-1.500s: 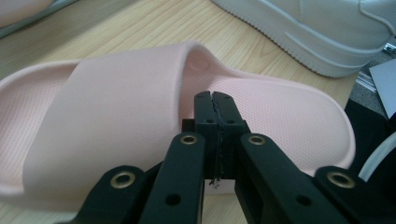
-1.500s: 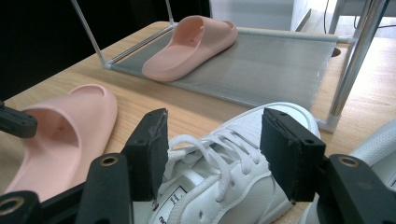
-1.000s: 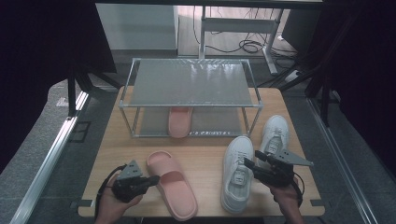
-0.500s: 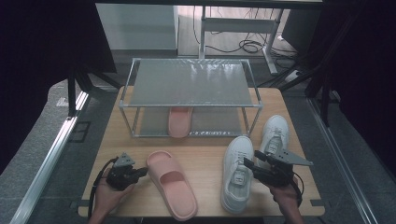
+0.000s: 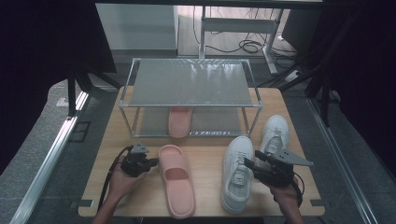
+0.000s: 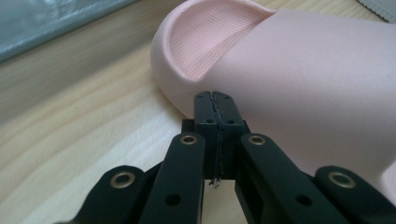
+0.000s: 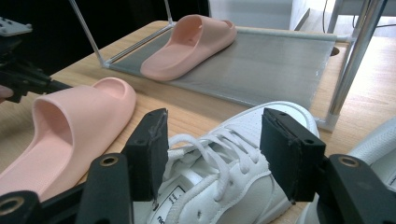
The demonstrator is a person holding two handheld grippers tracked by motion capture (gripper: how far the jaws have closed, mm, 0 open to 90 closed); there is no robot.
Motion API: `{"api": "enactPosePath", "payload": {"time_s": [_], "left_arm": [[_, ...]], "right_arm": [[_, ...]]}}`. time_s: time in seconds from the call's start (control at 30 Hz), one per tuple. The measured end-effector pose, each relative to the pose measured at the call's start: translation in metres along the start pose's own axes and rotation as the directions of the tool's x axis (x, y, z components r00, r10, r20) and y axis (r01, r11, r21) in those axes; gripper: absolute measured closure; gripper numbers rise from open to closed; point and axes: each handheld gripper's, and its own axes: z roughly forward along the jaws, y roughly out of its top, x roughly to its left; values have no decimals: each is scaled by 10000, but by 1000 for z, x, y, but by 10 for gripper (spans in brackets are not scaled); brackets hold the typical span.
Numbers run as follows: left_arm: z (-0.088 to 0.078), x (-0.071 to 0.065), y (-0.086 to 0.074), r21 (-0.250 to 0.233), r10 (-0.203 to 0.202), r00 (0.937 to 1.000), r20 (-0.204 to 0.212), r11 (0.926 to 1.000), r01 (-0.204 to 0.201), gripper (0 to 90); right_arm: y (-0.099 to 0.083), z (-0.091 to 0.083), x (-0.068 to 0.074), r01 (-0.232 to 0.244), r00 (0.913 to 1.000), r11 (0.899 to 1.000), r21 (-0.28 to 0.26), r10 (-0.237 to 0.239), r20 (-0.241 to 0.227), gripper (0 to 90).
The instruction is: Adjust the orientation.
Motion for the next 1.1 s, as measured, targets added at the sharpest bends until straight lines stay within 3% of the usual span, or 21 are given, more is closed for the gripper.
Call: {"api": "enactPosePath", "payload": {"time_s": [0.37, 0.5, 0.6, 0.73, 0.87, 0.9, 1.0, 1.03, 1.1], "left_arm": [[28, -8, 25, 161, 259, 9992, 310, 9995, -264, 900], [31, -9, 29, 154, 284, 9991, 319, 9995, -289, 900], [22, -9, 28, -24, 323, 9992, 230, 9995, -322, 900], [-6, -13, 18, -481, 323, 9992, 216, 9984, -312, 900], [-20, -21, 11, -781, 283, 9972, 694, 9967, -228, 900], [-26, -28, 7, -944, 361, 9950, 932, 9952, -273, 900], [-28, -35, 6, -1055, 471, 9915, 1215, 9938, -343, 900], [-28, -43, 5, -1100, 561, 9870, 1507, 9931, -397, 900], [-25, -52, 5, -1038, 765, 9822, 1717, 9928, -592, 900]], "right_arm": [[0, -1, -1, -13, 10000, 10000, -34, 13, 23, 425], [0, -1, -1, -18, 10000, 10000, -36, 18, 17, 425], [0, -2, -1, -4, 10000, 10000, -55, 5, 22, 425], [0, -4, -2, -41, 10000, 10000, -74, 41, 71, 425], [0, -4, -1, -20, 10000, 10000, -90, 21, 86, 425], [1, -4, -1, -18, 10000, 10000, -87, 19, 83, 425], [0, -3, 0, 4, 10000, 10000, -49, -4, 55, 425], [0, -2, 0, 5, 10000, 10000, -35, -5, 41, 425], [0, -1, 0, 15, 10000, 10000, -21, -15, 28, 425]]}}
